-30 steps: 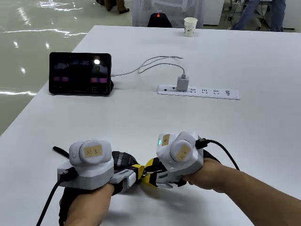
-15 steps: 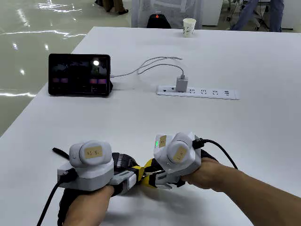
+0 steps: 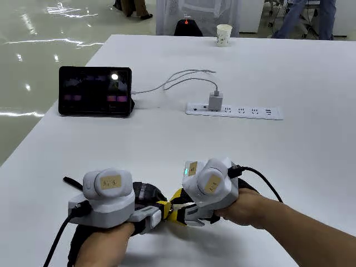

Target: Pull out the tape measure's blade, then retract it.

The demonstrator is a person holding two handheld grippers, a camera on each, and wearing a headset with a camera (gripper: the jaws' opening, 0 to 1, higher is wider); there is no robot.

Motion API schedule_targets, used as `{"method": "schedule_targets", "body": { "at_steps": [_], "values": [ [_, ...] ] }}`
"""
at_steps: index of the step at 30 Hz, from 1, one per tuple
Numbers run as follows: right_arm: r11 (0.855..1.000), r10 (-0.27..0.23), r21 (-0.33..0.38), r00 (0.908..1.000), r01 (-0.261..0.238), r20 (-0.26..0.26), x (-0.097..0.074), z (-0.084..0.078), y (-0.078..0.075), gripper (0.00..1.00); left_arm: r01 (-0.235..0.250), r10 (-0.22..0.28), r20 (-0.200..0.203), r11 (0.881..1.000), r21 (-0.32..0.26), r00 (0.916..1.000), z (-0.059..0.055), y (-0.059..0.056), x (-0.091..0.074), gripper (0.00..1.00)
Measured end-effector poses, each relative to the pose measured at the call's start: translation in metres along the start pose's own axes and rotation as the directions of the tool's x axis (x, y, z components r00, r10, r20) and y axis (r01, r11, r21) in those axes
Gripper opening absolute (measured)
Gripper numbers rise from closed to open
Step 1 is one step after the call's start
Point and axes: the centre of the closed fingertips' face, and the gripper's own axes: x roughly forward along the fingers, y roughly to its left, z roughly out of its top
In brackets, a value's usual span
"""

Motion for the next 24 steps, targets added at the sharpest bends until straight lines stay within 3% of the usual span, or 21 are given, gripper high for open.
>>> {"method": "schedule_targets", "body": {
  "at_steps": [6,24],
  "values": [
    [1.0,-0.013,0.013,0.9999,0.013,-0.003,-0.007,-0.004,0.001,0.2,0.005,-0.005,-0.017,1.0,0.004,0.9998,-0.007,0.0,-0.003,0.62],
    [0.992,-0.081,0.099,0.9967,0.082,-0.006,-0.039,-0.02,0.007,0.32,0.043,-0.043,0.0,0.998,0.055,0.9991,-0.006,-0.004,-0.02,0.73]
  ]
}}
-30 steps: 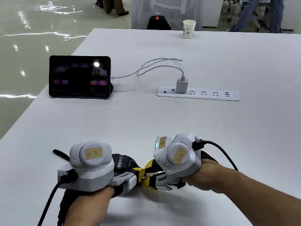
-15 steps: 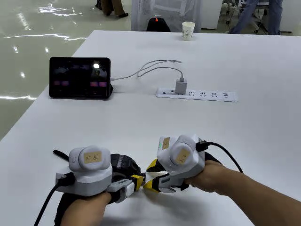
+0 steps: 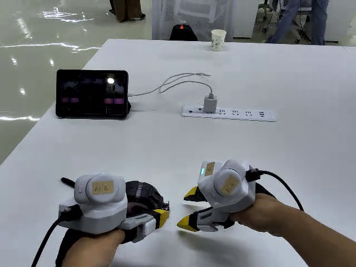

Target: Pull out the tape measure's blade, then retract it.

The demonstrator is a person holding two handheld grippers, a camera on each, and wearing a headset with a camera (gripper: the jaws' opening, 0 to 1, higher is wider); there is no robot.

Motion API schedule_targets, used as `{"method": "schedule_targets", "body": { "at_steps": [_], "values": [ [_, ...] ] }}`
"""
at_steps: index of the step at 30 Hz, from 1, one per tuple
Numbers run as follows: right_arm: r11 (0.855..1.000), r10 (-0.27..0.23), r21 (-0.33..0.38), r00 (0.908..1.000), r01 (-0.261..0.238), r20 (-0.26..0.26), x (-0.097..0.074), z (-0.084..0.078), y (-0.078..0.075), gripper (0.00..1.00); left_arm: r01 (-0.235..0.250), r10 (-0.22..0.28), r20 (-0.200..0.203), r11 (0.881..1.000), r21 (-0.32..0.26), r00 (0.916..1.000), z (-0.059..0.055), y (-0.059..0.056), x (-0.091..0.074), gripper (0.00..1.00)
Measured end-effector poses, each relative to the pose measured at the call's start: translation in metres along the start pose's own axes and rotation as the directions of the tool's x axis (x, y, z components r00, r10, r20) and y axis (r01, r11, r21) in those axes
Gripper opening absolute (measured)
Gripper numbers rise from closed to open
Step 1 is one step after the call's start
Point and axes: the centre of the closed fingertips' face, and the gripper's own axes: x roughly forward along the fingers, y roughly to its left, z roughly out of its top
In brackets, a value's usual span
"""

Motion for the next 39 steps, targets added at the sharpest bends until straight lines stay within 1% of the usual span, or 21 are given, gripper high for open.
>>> {"method": "schedule_targets", "body": {
  "at_steps": [2,5,13,19,21,24,26,32,35,39],
  "values": [
    [1.0,-0.01,0.009,0.9999,0.01,0.002,-0.005,-0.002,0.0,0.34,0.004,-0.004,0.005,1.0,0.002,1.0,0.0,0.0,-0.002,0.76],
    [0.999,-0.028,0.026,0.9996,0.028,0.004,-0.011,-0.004,0.001,0.34,0.014,-0.014,0.012,1.0,0.012,0.9998,0.0,-0.001,-0.007,0.76],
    [0.995,-0.061,0.077,0.9981,0.061,0.003,-0.027,-0.015,0.006,0.41,0.034,-0.035,0.021,0.998,0.047,0.9992,-0.003,-0.002,-0.015,0.78],
    [0.988,-0.095,0.12,0.9955,0.095,-0.003,-0.042,-0.028,0.008,0.45,0.041,-0.042,0.023,0.997,0.067,0.9988,-0.005,-0.001,-0.02,0.81],
    [0.985,-0.105,0.135,0.9945,0.104,-0.002,-0.047,-0.03,0.008,0.46,0.046,-0.048,0.025,0.996,0.074,0.9985,-0.005,-0.002,-0.021,0.81],
    [0.978,-0.121,0.172,0.9925,0.116,0.018,-0.055,-0.032,0.009,0.51,0.055,-0.058,0.031,0.994,0.095,0.9978,-0.006,-0.003,-0.024,0.82],
    [0.978,-0.125,0.173,0.9919,0.121,0.018,-0.059,-0.033,0.011,0.52,0.062,-0.066,0.034,0.993,0.104,0.9973,-0.007,-0.004,-0.026,0.83],
    [0.97,-0.158,0.194,0.987,0.149,0.03,-0.073,-0.037,0.014,0.56,0.097,-0.104,0.058,0.987,0.127,0.9929,-0.007,-0.009,-0.033,0.85],
    [0.965,-0.175,0.205,0.9835,0.163,0.043,-0.079,-0.038,0.016,0.59,0.111,-0.121,0.062,0.983,0.144,0.9907,-0.008,-0.011,-0.034,0.86],
    [0.959,-0.191,0.223,0.9805,0.176,0.047,-0.086,-0.043,0.023,0.63,0.131,-0.142,0.068,0.98,0.15,0.9876,-0.01,-0.013,-0.037,0.89]
  ]
}}
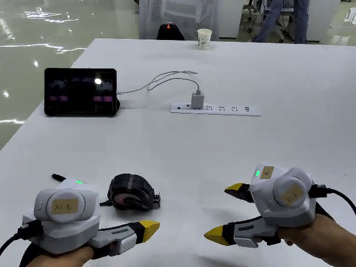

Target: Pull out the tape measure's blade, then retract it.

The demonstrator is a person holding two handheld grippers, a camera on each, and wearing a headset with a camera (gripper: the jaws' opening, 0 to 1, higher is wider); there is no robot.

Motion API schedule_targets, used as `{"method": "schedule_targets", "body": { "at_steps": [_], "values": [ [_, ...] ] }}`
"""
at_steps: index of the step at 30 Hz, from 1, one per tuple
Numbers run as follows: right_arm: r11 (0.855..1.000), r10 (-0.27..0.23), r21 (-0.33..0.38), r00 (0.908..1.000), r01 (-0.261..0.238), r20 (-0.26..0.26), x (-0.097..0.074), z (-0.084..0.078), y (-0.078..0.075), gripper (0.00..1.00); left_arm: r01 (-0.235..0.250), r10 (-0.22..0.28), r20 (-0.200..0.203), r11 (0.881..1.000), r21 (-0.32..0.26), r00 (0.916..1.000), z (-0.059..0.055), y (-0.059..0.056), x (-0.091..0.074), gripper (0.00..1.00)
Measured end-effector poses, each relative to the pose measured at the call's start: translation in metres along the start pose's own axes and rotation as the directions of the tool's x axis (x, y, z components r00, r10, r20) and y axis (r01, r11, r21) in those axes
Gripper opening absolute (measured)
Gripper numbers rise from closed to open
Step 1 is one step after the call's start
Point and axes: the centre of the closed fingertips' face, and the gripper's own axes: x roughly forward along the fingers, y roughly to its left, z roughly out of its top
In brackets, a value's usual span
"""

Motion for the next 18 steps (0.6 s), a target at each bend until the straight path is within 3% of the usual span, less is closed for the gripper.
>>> {"method": "schedule_targets", "body": {
  "at_steps": [18],
  "values": [
    [0.995,-0.06,0.079,0.996,0.055,0.066,-0.028,-0.021,0.008,0.78,0.066,-0.07,0.041,0.992,0.103,0.9967,-0.004,-0.008,-0.015,0.95]
  ]
}}
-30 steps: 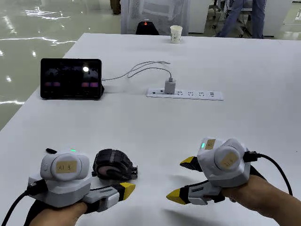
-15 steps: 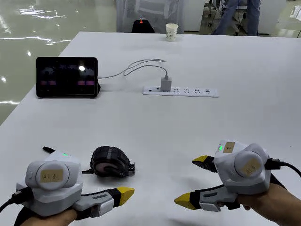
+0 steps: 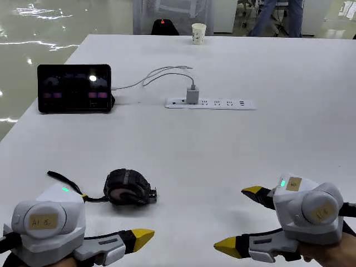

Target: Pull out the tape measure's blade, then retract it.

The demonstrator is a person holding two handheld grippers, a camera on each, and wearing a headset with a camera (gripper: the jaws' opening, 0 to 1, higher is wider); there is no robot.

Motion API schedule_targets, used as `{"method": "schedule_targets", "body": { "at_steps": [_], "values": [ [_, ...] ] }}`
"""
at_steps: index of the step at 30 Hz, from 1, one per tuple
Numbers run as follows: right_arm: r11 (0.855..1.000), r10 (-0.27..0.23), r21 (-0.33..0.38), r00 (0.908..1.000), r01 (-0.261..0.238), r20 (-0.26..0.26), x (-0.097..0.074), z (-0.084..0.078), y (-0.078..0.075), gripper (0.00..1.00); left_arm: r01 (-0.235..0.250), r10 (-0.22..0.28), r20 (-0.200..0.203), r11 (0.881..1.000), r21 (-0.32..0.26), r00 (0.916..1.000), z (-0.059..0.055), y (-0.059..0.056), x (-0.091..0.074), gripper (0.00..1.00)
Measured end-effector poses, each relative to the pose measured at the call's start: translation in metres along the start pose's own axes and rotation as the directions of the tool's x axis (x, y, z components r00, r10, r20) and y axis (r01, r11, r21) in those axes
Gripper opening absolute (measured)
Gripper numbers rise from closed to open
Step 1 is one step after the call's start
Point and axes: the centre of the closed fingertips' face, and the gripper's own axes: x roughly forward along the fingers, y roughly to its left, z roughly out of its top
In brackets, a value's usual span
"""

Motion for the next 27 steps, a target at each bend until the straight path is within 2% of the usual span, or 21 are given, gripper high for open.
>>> {"method": "schedule_targets", "body": {
  "at_steps": [9,15,27],
  "values": [
    [0.999,-0.025,0.044,0.9985,0.023,0.048,-0.012,-0.001,0.003,0.85,0.036,-0.037,0.036,0.999,0.029,0.9986,0.001,-0.004,-0.01,0.98],
    [0.997,-0.053,0.064,0.9962,0.049,0.069,-0.018,-0.001,0.004,0.87,0.049,-0.05,0.039,0.998,0.04,0.998,0.0,-0.007,-0.014,0.99],
    [0.994,-0.08,0.083,0.9928,0.073,0.089,-0.028,-0.005,0.006,0.92,0.078,-0.082,0.064,0.995,0.061,0.9946,0.003,-0.013,-0.02,0.99]
  ]
}}
